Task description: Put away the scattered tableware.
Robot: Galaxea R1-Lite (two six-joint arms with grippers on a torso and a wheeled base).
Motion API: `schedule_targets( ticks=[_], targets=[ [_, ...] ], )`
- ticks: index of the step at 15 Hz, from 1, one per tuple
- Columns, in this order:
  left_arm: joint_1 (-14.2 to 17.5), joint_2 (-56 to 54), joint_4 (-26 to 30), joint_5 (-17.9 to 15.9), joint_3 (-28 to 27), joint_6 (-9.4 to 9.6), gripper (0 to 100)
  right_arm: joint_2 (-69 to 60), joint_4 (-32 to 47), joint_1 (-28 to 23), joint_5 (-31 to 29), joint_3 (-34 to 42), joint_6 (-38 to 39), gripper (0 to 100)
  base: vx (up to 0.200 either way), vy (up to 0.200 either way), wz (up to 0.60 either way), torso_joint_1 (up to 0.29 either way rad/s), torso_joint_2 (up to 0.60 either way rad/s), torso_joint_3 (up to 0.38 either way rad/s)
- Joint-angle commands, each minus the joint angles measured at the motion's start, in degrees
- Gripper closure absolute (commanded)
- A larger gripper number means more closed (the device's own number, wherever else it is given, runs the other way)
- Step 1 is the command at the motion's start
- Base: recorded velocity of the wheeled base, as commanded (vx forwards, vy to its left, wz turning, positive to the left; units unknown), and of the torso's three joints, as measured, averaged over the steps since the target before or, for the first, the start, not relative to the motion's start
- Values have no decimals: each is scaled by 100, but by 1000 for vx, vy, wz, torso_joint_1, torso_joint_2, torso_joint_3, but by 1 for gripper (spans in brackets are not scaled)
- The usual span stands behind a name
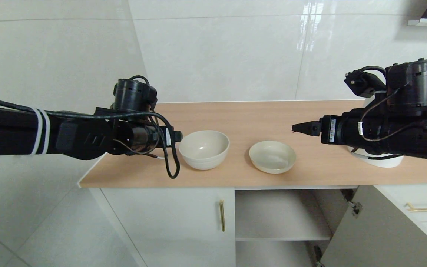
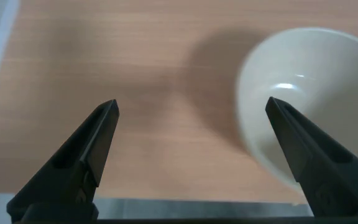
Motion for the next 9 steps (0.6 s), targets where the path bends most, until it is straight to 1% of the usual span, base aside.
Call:
schedule_targets(
  ticks=[1,3,5,7,8,9],
  targets=[
    [-149,271,-1,10,-106,-104,0,11,-4,2,10,4,-3,0,0,0,0,0,0,0],
    [-246,420,-1,10,-202,-192,0,2,-13,2,1,4,5,0,0,0,0,0,0,0],
    [-289,613,8,10,-237,-227,0,-7,-13,2,1,4,14,0,0,0,0,0,0,0],
    [-281,737,16,10,-316,-236,0,-7,-13,2,1,-4,14,0,0,0,0,0,0,0],
    [-281,763,16,10,-334,-289,0,-7,-13,2,1,-4,14,0,0,0,0,0,0,0],
    [-281,798,34,10,-396,-394,100,-7,-13,2,1,4,23,0,0,0,0,0,0,0]
  ],
)
